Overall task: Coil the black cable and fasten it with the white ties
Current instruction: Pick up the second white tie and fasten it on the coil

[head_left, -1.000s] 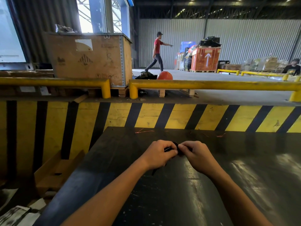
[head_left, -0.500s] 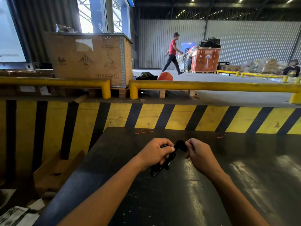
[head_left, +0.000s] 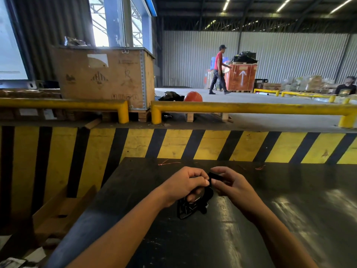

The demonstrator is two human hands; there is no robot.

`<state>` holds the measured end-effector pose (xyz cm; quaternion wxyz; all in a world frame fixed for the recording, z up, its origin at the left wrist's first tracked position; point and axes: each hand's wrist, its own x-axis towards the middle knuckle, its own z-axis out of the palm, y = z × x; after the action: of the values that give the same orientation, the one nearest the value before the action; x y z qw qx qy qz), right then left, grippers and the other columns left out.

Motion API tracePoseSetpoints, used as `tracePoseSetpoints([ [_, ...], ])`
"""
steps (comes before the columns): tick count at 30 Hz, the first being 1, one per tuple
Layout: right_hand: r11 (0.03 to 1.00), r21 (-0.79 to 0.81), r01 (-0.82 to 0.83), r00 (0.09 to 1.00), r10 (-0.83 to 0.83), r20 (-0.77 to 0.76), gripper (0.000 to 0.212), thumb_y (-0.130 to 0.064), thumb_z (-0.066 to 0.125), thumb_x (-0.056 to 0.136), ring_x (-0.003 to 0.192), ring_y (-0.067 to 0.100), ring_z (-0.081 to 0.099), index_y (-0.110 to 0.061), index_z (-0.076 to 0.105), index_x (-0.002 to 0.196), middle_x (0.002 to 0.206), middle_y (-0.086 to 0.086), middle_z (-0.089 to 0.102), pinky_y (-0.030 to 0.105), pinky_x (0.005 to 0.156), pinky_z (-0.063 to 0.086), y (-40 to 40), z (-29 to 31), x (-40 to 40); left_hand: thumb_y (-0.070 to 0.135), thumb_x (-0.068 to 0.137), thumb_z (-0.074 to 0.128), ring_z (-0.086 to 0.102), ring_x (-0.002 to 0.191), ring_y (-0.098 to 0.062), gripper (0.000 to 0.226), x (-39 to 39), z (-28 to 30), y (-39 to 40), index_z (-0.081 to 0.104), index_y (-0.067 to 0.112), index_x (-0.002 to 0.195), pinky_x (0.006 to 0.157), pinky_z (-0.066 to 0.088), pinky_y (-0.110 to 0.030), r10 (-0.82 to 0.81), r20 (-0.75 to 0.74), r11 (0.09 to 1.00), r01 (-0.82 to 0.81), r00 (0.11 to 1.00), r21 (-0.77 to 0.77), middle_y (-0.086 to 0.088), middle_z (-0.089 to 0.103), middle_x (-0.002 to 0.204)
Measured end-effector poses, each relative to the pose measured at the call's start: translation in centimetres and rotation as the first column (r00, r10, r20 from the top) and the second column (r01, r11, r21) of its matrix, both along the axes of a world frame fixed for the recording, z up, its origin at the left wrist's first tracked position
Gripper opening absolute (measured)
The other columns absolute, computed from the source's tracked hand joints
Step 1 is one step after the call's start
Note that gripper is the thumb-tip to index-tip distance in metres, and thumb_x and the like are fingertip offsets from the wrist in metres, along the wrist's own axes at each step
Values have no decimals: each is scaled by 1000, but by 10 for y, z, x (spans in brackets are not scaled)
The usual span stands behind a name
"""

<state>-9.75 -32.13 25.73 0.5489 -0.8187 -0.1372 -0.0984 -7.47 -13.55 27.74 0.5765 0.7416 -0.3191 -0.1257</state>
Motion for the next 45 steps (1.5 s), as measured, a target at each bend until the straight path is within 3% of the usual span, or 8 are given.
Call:
tracePoseSetpoints([
  [4,982,46,-181,982,183,-37,17,-21,59,89,62,3,52,-28,70,101,78,-3,65,16,55,44,-1,8,-5,14,93,52,41,38,-5,18,0,12,3,64,21,81,40,35,-15,-47,23,999,46,999,25,9,52,54],
  [8,992,75,-104,994,102,36,13,-18,58,90,59,6,50,-19,71,92,69,0,60,21,55,42,-4,17,-7,23,92,55,41,39,-4,16,1,19,5,66,27,80,42,35,-16,-48,51,999,47,998,13,11,51,54],
  [12,984,150,-92,993,80,84,23,-32,67,77,66,23,56,-19,71,95,80,13,66,30,61,45,-11,26,-11,41,91,56,36,39,-5,22,8,23,5,64,20,94,43,34,-20,189,-72,973,-197,979,-122,7,44,55],
  [17,974,-125,-191,981,184,-68,49,-16,72,80,59,-1,62,-27,51,123,81,-1,67,11,50,44,2,27,-10,53,90,49,32,35,-6,39,7,28,-7,58,16,99,33,27,-18,266,-249,923,-321,931,-214,8,38,46],
  [22,973,-11,-229,970,227,-86,19,-6,66,83,55,-7,62,-15,66,100,70,-8,72,6,47,43,10,26,-7,58,91,41,32,35,-5,42,3,31,-14,58,22,101,33,27,-17,292,-152,938,-314,944,-145,10,38,45],
  [27,980,180,-81,970,119,-213,13,-15,68,81,49,6,51,-11,71,93,70,0,66,17,43,36,9,19,3,50,86,58,52,46,-6,42,5,25,-12,58,15,109,45,44,-18,319,-37,929,-320,947,-185,6,57,60],
  [32,920,391,-11,947,135,-290,18,-16,68,81,45,5,49,-9,72,98,75,4,70,16,42,36,-5,15,7,22,78,74,67,99,-14,37,1,0,-2,60,21,113,85,53,-31,234,-49,950,-239,971,-203,-1,71,107],
  [45,933,346,99,955,9,-297,27,-24,72,79,44,4,48,-11,64,102,77,4,69,19,43,37,-2,8,8,4,91,57,67,75,-14,13,0,-4,-13,62,9,102,84,54,-42,290,-130,895,-317,948,-314,-4,66,80],
])
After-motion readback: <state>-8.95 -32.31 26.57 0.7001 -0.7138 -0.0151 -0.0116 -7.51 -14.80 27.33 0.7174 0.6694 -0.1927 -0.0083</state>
